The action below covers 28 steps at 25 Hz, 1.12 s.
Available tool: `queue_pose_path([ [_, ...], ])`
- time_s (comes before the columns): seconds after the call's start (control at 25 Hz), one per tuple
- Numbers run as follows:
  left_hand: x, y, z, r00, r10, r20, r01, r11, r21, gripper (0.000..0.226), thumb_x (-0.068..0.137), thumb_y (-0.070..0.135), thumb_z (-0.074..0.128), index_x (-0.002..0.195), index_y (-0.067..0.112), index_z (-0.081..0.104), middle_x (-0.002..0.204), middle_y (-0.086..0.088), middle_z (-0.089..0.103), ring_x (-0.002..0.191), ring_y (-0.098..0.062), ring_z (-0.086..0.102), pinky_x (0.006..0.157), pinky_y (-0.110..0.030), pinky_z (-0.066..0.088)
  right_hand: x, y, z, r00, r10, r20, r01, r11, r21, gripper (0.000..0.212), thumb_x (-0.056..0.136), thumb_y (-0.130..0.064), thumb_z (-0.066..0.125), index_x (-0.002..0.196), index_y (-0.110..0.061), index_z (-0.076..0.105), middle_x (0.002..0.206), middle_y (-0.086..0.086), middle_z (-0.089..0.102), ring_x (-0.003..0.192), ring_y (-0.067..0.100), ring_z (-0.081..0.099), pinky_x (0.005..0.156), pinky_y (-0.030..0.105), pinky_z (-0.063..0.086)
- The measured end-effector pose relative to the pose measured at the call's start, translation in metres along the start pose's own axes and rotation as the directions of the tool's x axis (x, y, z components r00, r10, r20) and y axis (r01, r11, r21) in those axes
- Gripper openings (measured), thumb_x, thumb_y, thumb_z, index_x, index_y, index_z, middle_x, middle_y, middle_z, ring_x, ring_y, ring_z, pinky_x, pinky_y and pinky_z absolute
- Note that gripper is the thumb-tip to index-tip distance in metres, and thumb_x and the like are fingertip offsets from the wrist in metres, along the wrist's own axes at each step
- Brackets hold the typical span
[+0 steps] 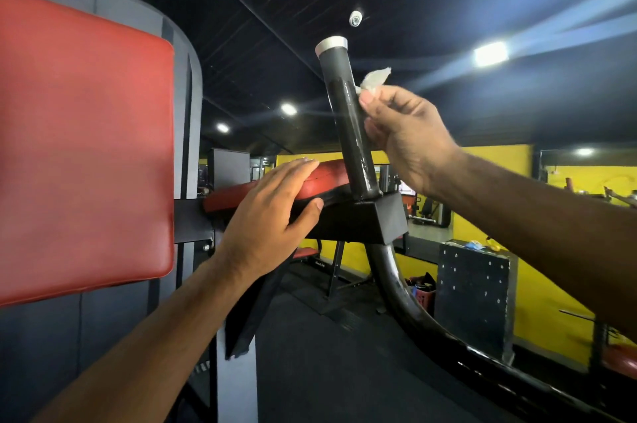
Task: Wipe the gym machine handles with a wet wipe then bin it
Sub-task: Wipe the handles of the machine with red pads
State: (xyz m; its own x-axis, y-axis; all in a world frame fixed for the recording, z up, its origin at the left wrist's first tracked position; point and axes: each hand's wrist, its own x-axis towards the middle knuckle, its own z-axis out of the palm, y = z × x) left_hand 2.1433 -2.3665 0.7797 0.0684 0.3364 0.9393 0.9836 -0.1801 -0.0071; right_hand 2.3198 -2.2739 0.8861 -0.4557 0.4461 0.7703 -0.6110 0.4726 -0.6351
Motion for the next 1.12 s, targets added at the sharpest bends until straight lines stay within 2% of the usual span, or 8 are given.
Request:
queue_pose_path([
  [0.16,0.000,-0.002,-0.002,1.000,0.003,0.013,-0.003,1.000,0.002,0.060,0.095,0.044,0.041,0.148,0.016,0.039,0.147,0.001,0.046,0.136,-0.006,0.035,0.112,-0.029,0.031,0.013,-0.008,-0.001,1.000,-0.017,-0.002,0.017,0.999,-0.043,0.012,0.094,0.000,0.057,0.100,-0.003,0.066,0.099,0.011,0.067,0.089,0.017,0.064,0.089,0.030,0.054],
  [0.28,0.000,-0.001,-0.002,1.000,0.008,0.023,-0.008,1.000,-0.006,0.060,0.095,0.044,0.042,0.148,0.016,0.038,0.147,-0.001,0.046,0.137,-0.007,0.036,0.113,-0.034,0.034,0.011,-0.005,0.001,0.963,-0.264,0.062,0.270,0.920,-0.284,0.003,0.089,-0.006,0.067,0.088,-0.008,0.068,0.104,0.016,0.066,0.100,0.030,0.063,0.100,0.044,0.049],
  [0.36,-0.001,-0.003,-0.004,0.999,0.005,0.037,-0.004,1.000,-0.015,0.060,0.096,0.045,0.041,0.149,0.017,0.036,0.149,0.000,0.044,0.138,-0.006,0.034,0.114,-0.034,0.032,0.001,-0.002,-0.010,0.801,-0.474,0.366,0.582,0.473,-0.662,0.007,0.088,-0.013,0.068,0.092,-0.010,0.073,0.108,0.008,0.064,0.104,0.029,0.061,0.097,0.041,0.049],
  [0.44,-0.001,-0.003,-0.004,0.999,0.010,0.044,-0.010,1.000,-0.004,0.061,0.095,0.047,0.040,0.150,0.018,0.036,0.150,0.001,0.043,0.138,-0.005,0.032,0.114,-0.034,0.032,0.001,-0.009,-0.017,0.592,-0.391,0.705,0.752,-0.045,-0.657,0.016,0.094,-0.016,0.063,0.104,-0.010,0.073,0.111,0.007,0.061,0.104,0.026,0.056,0.092,0.031,0.044],
  [0.64,0.001,-0.004,-0.003,0.999,0.010,0.040,-0.010,1.000,-0.005,0.061,0.096,0.046,0.039,0.150,0.017,0.035,0.150,0.001,0.042,0.136,0.002,0.027,0.114,-0.029,0.028,0.029,-0.028,-0.005,0.447,-0.318,0.836,0.745,-0.386,-0.545,0.024,0.100,-0.018,0.053,0.115,-0.006,0.068,0.113,0.016,0.063,0.107,0.036,0.057,0.094,0.037,0.044],
  [0.8,0.000,-0.003,-0.002,1.000,0.005,0.028,-0.004,1.000,-0.011,0.061,0.096,0.046,0.040,0.149,0.018,0.036,0.150,0.001,0.043,0.135,0.005,0.024,0.112,-0.024,0.025,0.040,-0.039,0.005,0.467,-0.416,0.780,0.700,-0.365,-0.614,0.029,0.098,-0.015,0.049,0.123,-0.008,0.063,0.113,0.012,0.065,0.104,0.035,0.060,0.090,0.046,0.050],
  [0.92,0.000,-0.003,-0.003,0.999,0.010,0.035,-0.010,1.000,-0.008,0.063,0.095,0.048,0.038,0.150,0.018,0.035,0.151,0.001,0.042,0.137,0.002,0.025,0.114,-0.027,0.026,0.048,-0.041,0.005,0.349,-0.159,0.923,0.779,-0.498,-0.380,0.026,0.097,-0.011,0.054,0.120,-0.002,0.065,0.117,0.016,0.064,0.113,0.038,0.057,0.098,0.045,0.048],
  [1.12,-0.001,-0.005,-0.002,0.999,0.003,0.034,-0.002,1.000,-0.016,0.062,0.095,0.048,0.038,0.150,0.019,0.035,0.152,0.001,0.041,0.141,-0.005,0.030,0.116,-0.032,0.029,0.047,-0.039,0.015,0.371,-0.149,0.917,0.772,-0.500,-0.393,0.022,0.097,-0.014,0.055,0.112,-0.004,0.068,0.115,0.014,0.063,0.114,0.036,0.055,0.100,0.042,0.046],
])
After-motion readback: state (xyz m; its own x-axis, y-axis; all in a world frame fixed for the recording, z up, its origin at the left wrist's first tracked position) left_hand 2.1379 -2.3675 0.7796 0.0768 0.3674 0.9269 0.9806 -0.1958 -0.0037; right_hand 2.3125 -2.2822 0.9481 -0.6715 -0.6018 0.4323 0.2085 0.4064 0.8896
